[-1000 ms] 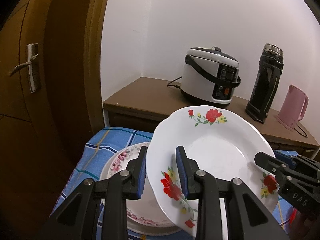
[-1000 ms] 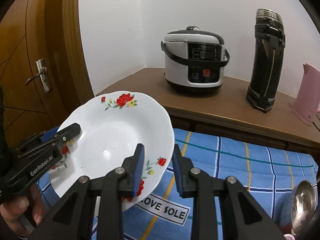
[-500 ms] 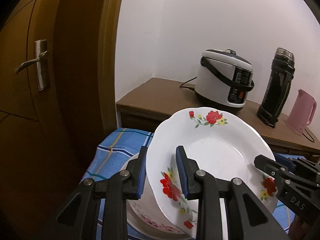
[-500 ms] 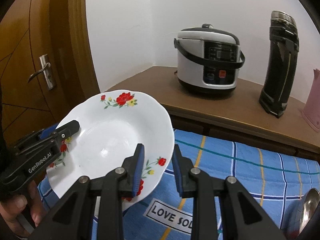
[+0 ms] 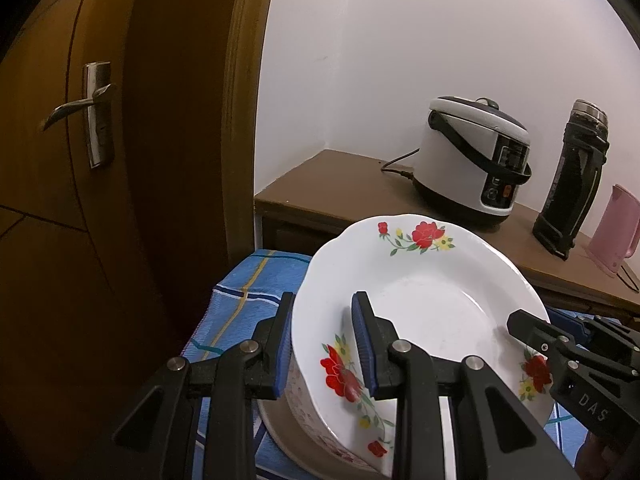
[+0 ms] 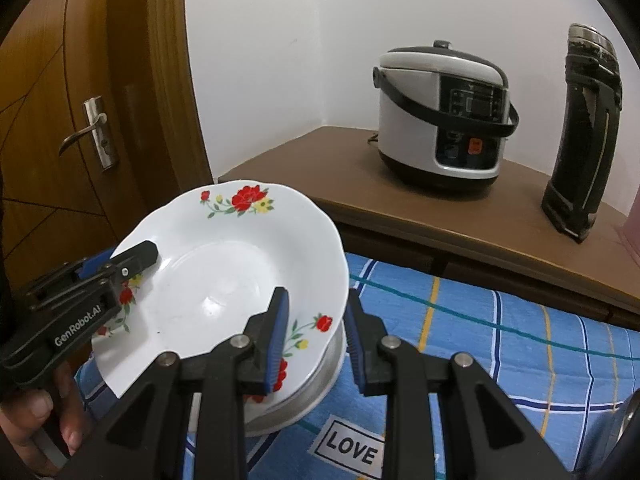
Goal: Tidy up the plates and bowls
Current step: 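Carry the red-flower plate with both grippers over the pink-floral plate stack, then lower the red-flower plate onto the pink-floral plate with both grippers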
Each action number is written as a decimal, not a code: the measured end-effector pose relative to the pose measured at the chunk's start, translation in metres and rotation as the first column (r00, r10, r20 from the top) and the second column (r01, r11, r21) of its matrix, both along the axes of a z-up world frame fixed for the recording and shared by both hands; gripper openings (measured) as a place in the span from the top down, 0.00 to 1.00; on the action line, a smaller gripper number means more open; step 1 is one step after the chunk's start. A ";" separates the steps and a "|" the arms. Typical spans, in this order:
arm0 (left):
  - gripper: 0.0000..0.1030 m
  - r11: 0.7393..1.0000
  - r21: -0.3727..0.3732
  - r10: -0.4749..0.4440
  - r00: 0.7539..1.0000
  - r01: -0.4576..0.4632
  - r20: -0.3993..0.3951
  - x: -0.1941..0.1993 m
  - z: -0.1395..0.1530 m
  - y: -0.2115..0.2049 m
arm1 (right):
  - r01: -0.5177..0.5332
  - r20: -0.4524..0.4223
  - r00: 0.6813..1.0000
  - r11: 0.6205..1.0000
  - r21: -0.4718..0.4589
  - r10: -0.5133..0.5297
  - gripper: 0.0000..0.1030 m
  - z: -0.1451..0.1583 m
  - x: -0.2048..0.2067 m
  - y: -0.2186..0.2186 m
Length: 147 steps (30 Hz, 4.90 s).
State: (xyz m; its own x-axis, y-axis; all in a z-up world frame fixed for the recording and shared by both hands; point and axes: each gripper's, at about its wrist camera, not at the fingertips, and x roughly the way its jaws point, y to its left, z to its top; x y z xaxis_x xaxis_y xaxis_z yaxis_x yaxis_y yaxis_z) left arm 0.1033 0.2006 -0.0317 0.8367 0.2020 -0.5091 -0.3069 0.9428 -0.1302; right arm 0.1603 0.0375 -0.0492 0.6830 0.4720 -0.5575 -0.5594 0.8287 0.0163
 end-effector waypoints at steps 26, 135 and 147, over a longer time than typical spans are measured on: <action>0.70 0.999 -0.007 0.037 0.999 -0.037 -0.025 0.007 -0.010 0.014 | -0.030 -0.027 0.999 0.999 -0.044 0.029 0.73 -0.015 0.011 0.016; 0.70 0.999 -0.051 -0.013 0.984 0.004 -0.180 0.036 -0.051 0.016 | -0.022 -0.110 0.994 0.992 -0.123 0.009 0.73 -0.033 0.031 0.029; 0.70 0.999 -0.054 -0.007 0.985 -0.002 -0.171 0.034 -0.050 0.016 | -0.040 -0.103 0.994 0.990 -0.136 0.026 0.71 -0.037 0.027 0.032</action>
